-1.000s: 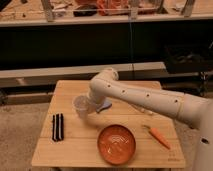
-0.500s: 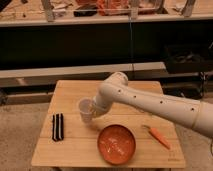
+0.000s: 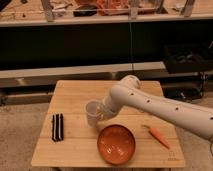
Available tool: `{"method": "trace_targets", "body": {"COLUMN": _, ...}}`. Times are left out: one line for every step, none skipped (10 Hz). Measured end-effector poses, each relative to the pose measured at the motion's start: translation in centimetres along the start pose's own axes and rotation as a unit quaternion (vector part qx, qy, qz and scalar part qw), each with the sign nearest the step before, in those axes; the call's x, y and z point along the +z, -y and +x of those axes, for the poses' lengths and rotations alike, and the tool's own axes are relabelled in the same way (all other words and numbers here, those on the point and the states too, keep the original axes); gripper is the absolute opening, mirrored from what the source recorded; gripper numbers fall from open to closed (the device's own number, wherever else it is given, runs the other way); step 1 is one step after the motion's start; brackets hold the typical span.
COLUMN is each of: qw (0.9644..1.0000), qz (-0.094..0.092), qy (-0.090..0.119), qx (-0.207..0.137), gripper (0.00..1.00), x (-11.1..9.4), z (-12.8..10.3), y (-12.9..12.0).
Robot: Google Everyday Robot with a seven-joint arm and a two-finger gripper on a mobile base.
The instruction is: Place the ceramic cup in the ceramic bowl
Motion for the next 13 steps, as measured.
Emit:
{"method": "trace_targets", "body": {"qw": 0.9999, "qz": 0.003, "qy": 0.001, "qx": 0.011, "gripper": 0.0, "x": -0.5, "z": 0.3, "y": -0.7}}
{"method": "trace_targets", "body": {"qw": 0.9998, "qz": 0.005, "qy": 0.003, "qx": 0.02, "gripper": 0.0, "x": -0.8, "z": 0.5, "y": -1.3}}
{"method": "trace_targets", "body": {"qw": 0.9996, "qz": 0.008, "qy": 0.006, "qx": 0.028, "gripper": 0.0, "x": -1.1, "z": 0.5, "y": -1.8}}
{"method": "trace_targets", "body": {"qw": 0.9994, "qz": 0.007, "qy": 0.01, "qx": 0.033, "gripper": 0.0, "x": -1.3, "z": 0.7, "y": -2.5}}
{"method": "trace_targets", "body": {"qw": 0.9993, "qz": 0.007, "qy": 0.013, "qx": 0.035, "gripper": 0.0, "x": -1.6, "z": 1.1, "y": -3.4}}
{"method": "trace_targets", "body": {"qw": 0.9991, "qz": 0.006, "qy": 0.016, "qx": 0.039, "gripper": 0.0, "x": -1.8, "z": 1.7, "y": -4.8}}
{"method": "trace_targets", "body": {"qw": 0.9989, "qz": 0.005, "qy": 0.019, "qx": 0.042, "gripper": 0.0, "x": -1.6, "z": 2.0, "y": -5.8}}
{"method": "trace_targets", "body": {"qw": 0.9988, "qz": 0.006, "qy": 0.022, "qx": 0.044, "gripper": 0.0, "x": -1.5, "z": 2.1, "y": -6.3}}
{"method": "trace_targets", "body": {"qw": 0.9985, "qz": 0.007, "qy": 0.028, "qx": 0.046, "gripper": 0.0, "x": -1.2, "z": 2.2, "y": -6.7}}
{"method": "trace_targets", "body": {"qw": 0.9982, "qz": 0.007, "qy": 0.032, "qx": 0.05, "gripper": 0.0, "x": -1.4, "z": 2.5, "y": -7.4}}
{"method": "trace_targets", "body": {"qw": 0.9981, "qz": 0.006, "qy": 0.033, "qx": 0.051, "gripper": 0.0, "x": -1.8, "z": 3.0, "y": -8.2}}
{"method": "trace_targets", "body": {"qw": 0.998, "qz": 0.006, "qy": 0.032, "qx": 0.054, "gripper": 0.0, "x": -2.1, "z": 3.3, "y": -8.7}}
{"method": "trace_targets", "body": {"qw": 0.9979, "qz": 0.006, "qy": 0.033, "qx": 0.056, "gripper": 0.0, "x": -2.3, "z": 3.5, "y": -9.3}}
